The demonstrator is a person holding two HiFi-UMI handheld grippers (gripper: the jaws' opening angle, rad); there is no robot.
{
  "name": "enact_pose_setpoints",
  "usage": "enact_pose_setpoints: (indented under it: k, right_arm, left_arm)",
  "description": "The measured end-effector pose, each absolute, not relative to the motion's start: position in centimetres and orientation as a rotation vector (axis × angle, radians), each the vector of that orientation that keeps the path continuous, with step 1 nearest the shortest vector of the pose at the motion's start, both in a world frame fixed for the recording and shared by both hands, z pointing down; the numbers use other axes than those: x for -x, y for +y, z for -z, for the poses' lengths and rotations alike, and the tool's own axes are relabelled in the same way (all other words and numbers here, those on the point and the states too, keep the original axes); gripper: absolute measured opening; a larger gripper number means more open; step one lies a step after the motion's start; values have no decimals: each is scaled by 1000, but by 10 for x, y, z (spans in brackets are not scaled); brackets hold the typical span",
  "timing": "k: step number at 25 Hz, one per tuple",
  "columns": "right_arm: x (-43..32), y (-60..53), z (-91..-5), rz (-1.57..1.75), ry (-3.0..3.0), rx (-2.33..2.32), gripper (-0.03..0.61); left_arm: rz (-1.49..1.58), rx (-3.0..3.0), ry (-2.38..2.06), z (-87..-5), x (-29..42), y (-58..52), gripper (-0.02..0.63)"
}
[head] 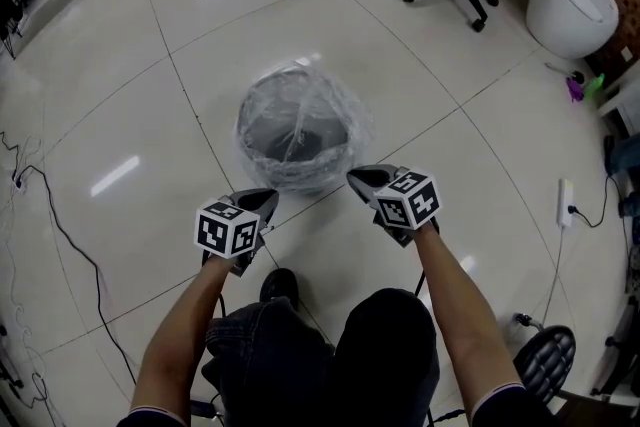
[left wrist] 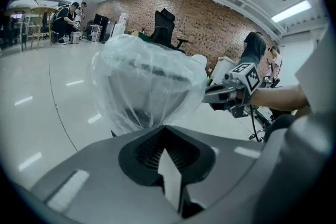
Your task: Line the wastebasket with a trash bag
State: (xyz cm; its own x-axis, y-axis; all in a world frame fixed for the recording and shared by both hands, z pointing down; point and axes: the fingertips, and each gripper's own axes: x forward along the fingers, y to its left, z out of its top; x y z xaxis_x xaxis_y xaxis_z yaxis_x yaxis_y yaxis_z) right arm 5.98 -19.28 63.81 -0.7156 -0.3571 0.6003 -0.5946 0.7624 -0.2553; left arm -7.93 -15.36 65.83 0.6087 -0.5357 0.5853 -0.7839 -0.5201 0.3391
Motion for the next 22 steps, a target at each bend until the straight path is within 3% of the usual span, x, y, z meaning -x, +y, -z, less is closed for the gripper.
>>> enact_pose_setpoints:
  k: [18,22]
  right_arm:
    - [-58,-214,-690,-641,-2385,-764,3]
    - [-56,-213,-689,-645,-2394,-770,5]
  left_arm:
    - [-581,-2202,-1035,-711,80,-168,12]
    - [-591,-2205,-1031,-710,82,-163,45]
